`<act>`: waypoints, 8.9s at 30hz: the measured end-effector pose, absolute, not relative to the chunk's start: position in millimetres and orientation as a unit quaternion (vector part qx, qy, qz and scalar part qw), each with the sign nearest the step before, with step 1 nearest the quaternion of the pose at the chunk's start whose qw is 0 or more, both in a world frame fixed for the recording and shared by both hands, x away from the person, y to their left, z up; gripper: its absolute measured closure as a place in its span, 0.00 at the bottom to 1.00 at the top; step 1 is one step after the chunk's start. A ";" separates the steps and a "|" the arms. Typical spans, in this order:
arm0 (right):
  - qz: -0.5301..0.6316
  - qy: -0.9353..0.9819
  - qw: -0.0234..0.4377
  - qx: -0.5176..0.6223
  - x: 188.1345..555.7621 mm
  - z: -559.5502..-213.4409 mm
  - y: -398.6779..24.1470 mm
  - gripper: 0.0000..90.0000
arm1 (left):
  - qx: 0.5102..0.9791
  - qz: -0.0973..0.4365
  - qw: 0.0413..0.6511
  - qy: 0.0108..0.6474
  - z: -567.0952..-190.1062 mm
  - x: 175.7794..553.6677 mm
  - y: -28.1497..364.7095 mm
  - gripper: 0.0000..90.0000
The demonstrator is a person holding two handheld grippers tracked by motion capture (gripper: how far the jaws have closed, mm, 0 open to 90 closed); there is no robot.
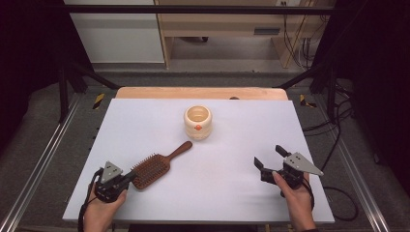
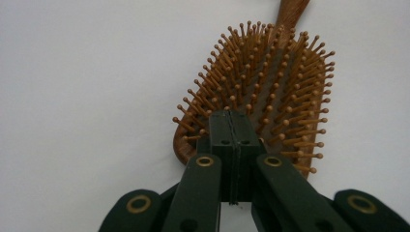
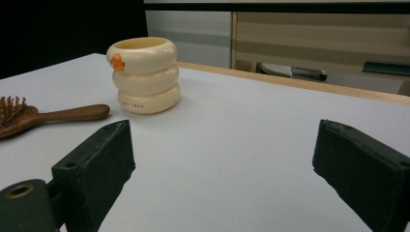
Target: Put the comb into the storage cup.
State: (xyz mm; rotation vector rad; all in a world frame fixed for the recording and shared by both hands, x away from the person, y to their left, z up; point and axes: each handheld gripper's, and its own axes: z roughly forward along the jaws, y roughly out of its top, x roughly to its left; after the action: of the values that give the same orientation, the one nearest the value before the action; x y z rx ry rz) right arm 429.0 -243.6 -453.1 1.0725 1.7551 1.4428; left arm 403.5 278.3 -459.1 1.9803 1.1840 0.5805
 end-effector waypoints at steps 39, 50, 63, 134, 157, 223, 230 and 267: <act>0.544 0.670 0.301 0.405 428.5 -454.3 -240.2 0.08 | 0.759 0.247 0.378 0.469 -464.1 455.2 291.6 1.00; 0.542 0.675 0.299 0.402 428.5 -454.1 -238.9 0.08 | 0.755 0.247 0.387 0.469 -466.2 466.7 292.1 1.00; 0.542 0.679 0.294 0.397 425.9 -452.1 -235.6 0.08 | 0.772 0.231 0.396 0.441 -466.8 464.0 258.1 1.00; 0.297 0.919 0.094 0.243 420.3 -451.7 -99.3 0.28 | 0.686 0.310 0.491 0.439 -452.5 428.9 277.7 0.03; 0.245 0.939 0.061 0.233 430.1 -457.1 -85.0 0.62 | 0.691 0.300 0.498 0.431 -451.9 428.2 276.5 0.04; 0.462 0.826 0.173 0.274 429.5 -435.3 -97.4 0.81 | 0.650 0.110 0.647 0.383 -428.1 428.4 194.7 0.05; 0.473 0.818 0.191 0.265 426.6 -429.9 -96.5 0.81 | 0.615 0.061 0.681 0.393 -417.9 444.6 173.2 0.05; 0.491 0.800 0.210 0.275 422.7 -427.3 -99.9 0.81 | 0.570 0.046 0.694 0.437 -391.8 462.8 155.0 0.45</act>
State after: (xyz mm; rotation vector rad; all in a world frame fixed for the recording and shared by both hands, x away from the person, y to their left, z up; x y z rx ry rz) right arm 422.7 -99.9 -427.3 0.7637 2.2229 1.3646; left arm 462.8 155.0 -391.8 1.2728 0.9761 0.1029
